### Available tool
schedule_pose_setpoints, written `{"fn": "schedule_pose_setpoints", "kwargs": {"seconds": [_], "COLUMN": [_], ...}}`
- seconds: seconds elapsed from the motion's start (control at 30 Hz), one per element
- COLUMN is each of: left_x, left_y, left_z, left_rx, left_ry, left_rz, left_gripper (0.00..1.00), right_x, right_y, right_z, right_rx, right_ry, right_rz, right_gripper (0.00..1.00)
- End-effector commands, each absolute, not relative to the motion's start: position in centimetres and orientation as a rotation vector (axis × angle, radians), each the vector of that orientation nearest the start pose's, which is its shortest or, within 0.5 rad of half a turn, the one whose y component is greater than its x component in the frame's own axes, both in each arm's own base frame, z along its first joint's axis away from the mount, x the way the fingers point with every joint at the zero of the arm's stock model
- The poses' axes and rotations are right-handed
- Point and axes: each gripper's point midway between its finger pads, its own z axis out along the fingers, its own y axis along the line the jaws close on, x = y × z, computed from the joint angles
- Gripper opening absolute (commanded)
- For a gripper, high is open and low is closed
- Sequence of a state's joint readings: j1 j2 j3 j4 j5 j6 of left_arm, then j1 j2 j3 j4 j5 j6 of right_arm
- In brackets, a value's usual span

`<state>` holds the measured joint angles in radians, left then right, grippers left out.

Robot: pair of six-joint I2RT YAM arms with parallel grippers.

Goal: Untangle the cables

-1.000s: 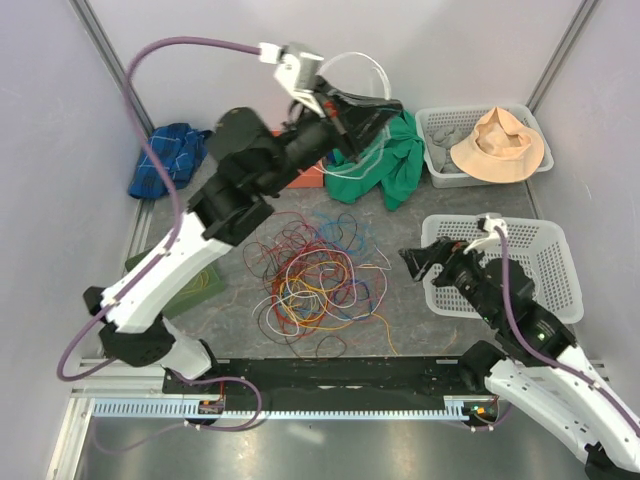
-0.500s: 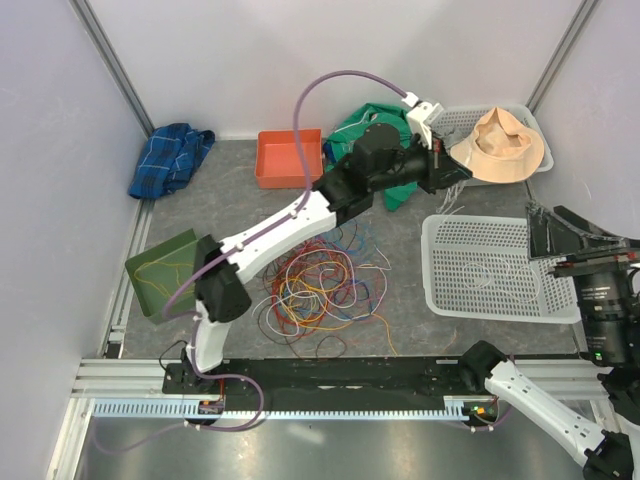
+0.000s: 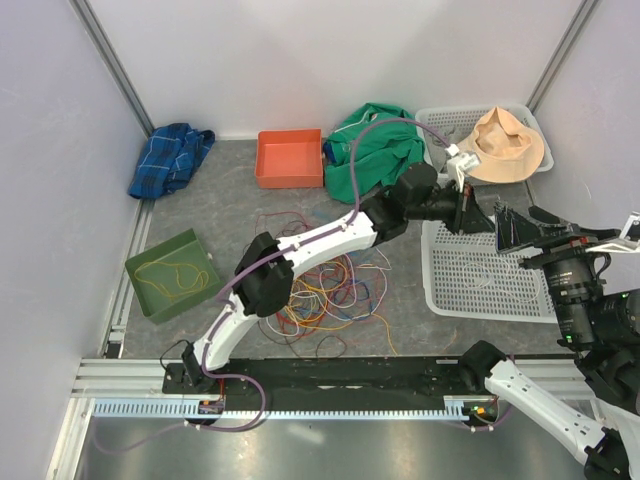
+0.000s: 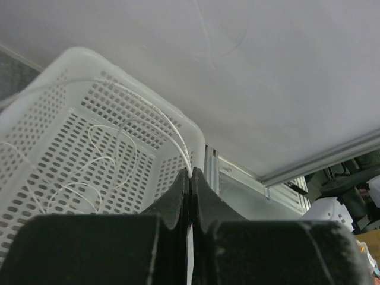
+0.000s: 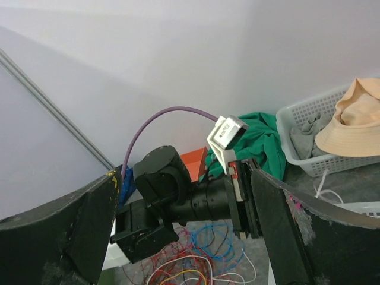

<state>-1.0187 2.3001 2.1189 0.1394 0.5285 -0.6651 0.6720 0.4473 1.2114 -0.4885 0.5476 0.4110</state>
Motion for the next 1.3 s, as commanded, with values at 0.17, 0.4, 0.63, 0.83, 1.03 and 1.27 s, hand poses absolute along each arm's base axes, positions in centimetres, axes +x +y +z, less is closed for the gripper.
{"fn": "schedule_pose_setpoints", "kwargs": {"seconds": [0.17, 0.4, 0.63, 0.83, 1.03, 1.27], "left_x": [20.8, 23.0, 26.2, 28.3, 26.7, 21.7], "left_y": [-63.2, -61.0, -55.0, -43.7, -31.3, -22.7], "left_z": [28.7, 30.8, 33.2, 27.9, 26.8, 20.5], "left_rx": [0.955, 0.874, 0.676, 0.363, 0.009, -0.187], "left_ry": [1.635, 1.627, 1.682, 1.867, 1.901, 1.996], "left_rz": [-1.616, -1.417, -1.172, -0.817, -0.637, -0.662], "left_gripper": [0.34, 1.0, 1.0, 1.0, 1.0, 1.0], "right_x": [17.7, 17.6, 18.4, 21.0, 23.3, 24.8], "right_y": [4.2, 4.1, 5.1, 9.2, 15.9, 17.6], "right_z": [45.6, 45.8, 44.2, 37.7, 28.2, 20.8], "right_rx": [0.296, 0.3, 0.28, 0.18, 0.021, 0.144], "right_ry": [1.363, 1.356, 1.404, 1.602, 1.849, 1.917], "right_rz": [0.542, 0.549, 0.541, 0.532, 0.629, 0.684], "right_gripper": [0.98, 0.98, 0.98, 0.98, 0.98, 0.98]}}
